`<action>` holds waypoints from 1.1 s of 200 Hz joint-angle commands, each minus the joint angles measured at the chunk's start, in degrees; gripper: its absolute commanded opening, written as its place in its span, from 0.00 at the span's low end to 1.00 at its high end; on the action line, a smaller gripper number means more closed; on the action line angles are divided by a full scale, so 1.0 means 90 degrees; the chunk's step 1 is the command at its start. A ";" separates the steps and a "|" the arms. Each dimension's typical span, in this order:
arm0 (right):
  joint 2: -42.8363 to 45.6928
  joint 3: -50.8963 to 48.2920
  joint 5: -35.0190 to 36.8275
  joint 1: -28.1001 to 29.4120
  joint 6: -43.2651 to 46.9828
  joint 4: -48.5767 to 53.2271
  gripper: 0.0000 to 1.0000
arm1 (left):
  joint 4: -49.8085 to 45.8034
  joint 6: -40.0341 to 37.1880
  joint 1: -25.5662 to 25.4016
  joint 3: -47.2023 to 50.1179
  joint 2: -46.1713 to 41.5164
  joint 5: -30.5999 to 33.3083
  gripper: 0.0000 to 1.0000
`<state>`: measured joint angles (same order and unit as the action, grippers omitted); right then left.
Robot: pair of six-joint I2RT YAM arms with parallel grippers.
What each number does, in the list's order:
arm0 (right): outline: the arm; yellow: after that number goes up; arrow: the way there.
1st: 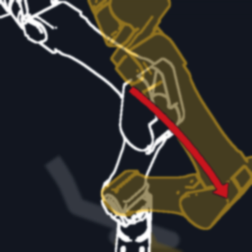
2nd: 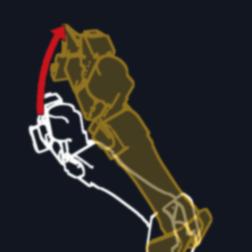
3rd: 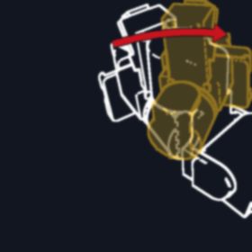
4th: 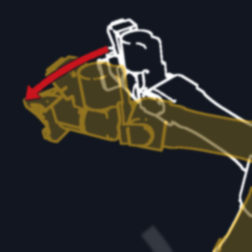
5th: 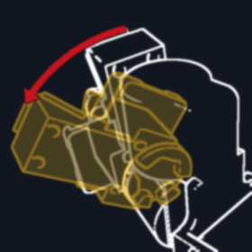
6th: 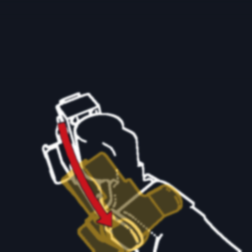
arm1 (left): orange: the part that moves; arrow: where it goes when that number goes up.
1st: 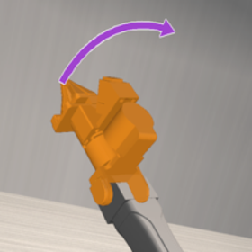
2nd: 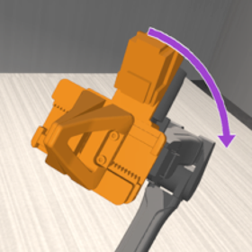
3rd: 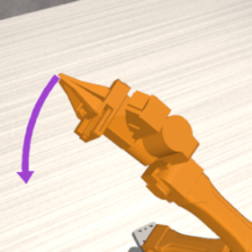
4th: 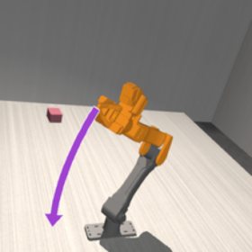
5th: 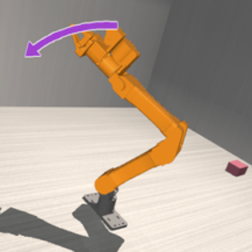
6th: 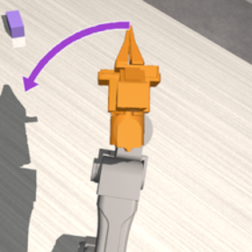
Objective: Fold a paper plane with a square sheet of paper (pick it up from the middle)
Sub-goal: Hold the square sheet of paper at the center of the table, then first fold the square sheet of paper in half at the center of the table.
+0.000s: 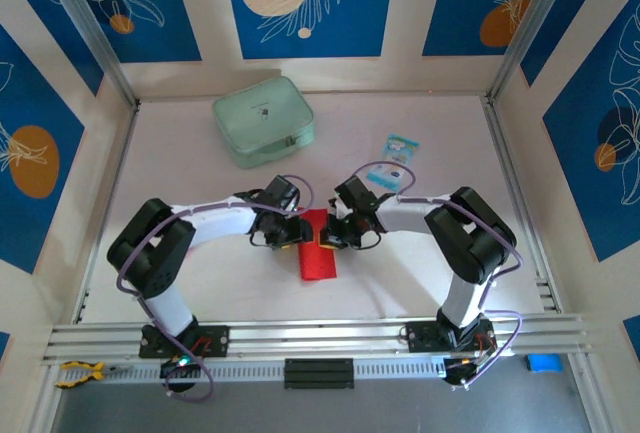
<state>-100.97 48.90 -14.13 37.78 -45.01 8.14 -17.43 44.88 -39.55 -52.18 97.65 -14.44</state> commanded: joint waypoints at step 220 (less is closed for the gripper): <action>0.0557 -0.1128 0.0454 -0.0876 0.0627 0.0702 0.02 | 0.4108 0.0347 0.0098 0.0753 0.0612 -0.2627 0.00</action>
<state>-93.84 40.60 -15.46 29.87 -39.44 8.38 19.31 49.19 -39.11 -45.41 101.93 -36.05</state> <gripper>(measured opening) 0.053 0.050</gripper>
